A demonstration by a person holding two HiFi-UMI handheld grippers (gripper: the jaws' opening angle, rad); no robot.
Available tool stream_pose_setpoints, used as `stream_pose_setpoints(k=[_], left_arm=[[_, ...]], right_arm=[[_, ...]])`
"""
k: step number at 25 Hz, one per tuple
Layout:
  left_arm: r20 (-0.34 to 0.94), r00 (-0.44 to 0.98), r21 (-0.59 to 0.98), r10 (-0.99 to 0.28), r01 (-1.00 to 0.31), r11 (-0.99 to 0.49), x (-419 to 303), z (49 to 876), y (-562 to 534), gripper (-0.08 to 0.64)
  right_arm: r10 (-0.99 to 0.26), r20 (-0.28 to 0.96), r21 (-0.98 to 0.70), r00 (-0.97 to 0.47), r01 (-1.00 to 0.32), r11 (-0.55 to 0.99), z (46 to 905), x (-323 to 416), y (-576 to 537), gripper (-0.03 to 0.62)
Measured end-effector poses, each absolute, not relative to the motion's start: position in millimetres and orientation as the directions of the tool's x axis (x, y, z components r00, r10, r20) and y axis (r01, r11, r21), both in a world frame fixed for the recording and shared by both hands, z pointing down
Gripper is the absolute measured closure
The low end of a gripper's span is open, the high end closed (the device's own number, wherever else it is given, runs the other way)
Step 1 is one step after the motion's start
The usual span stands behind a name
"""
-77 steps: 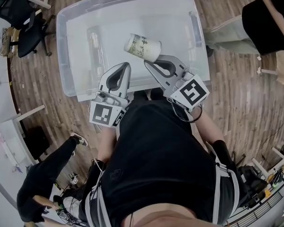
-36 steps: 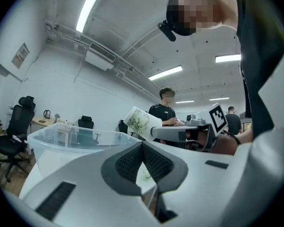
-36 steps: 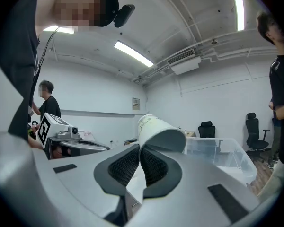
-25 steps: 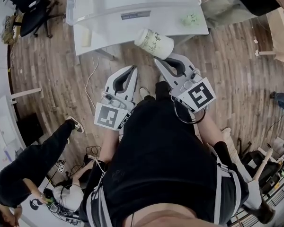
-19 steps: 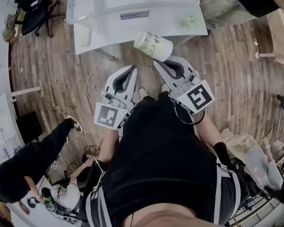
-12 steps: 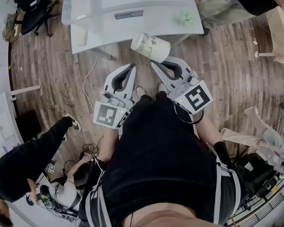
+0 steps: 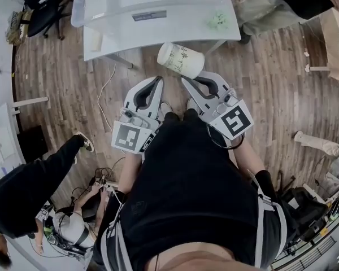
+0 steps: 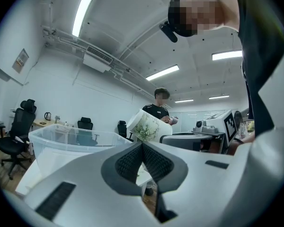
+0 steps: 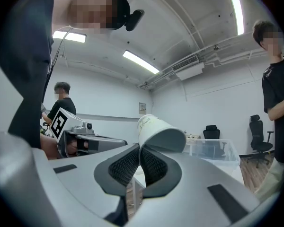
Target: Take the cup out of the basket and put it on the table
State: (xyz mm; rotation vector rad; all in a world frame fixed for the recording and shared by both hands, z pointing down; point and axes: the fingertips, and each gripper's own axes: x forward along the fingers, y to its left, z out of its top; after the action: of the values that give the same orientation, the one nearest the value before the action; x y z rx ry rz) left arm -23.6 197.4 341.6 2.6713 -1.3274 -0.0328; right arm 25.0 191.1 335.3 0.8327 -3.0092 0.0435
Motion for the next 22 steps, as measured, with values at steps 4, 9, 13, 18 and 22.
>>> stream_pose_setpoints(k=[4,9,13,18,22], left_arm=[[0.06,0.604,0.148,-0.795,-0.793,-0.591,-18.7,343.3,207.7,0.541],[0.064,0.603,0.143,-0.795,-0.794,-0.591,-15.7,344.4,212.2,0.541],[0.059,0.605,0.14,-0.794,-0.793,-0.594,-12.1,341.1,213.5,0.541],[0.054,0.601,0.141,-0.797,-0.795,-0.59,-13.4,341.1,214.1,0.541],[0.058,0.6,0.142,-0.798,-0.796,-0.588,-13.9,340.6,213.8,0.541]], right_arm=[[-0.51,0.022,-0.04,-0.86,-0.51,0.859,337.8,30.2,199.7,0.569],[-0.511,0.014,-0.05,-0.86,-0.511,0.858,338.6,34.4,202.4,0.569],[-0.511,0.012,-0.051,-0.859,-0.511,0.858,336.8,37.8,202.8,0.569],[-0.516,0.011,-0.054,-0.856,-0.516,0.855,337.2,39.2,202.5,0.569],[-0.513,0.011,-0.053,-0.858,-0.513,0.857,335.8,39.7,203.7,0.569]])
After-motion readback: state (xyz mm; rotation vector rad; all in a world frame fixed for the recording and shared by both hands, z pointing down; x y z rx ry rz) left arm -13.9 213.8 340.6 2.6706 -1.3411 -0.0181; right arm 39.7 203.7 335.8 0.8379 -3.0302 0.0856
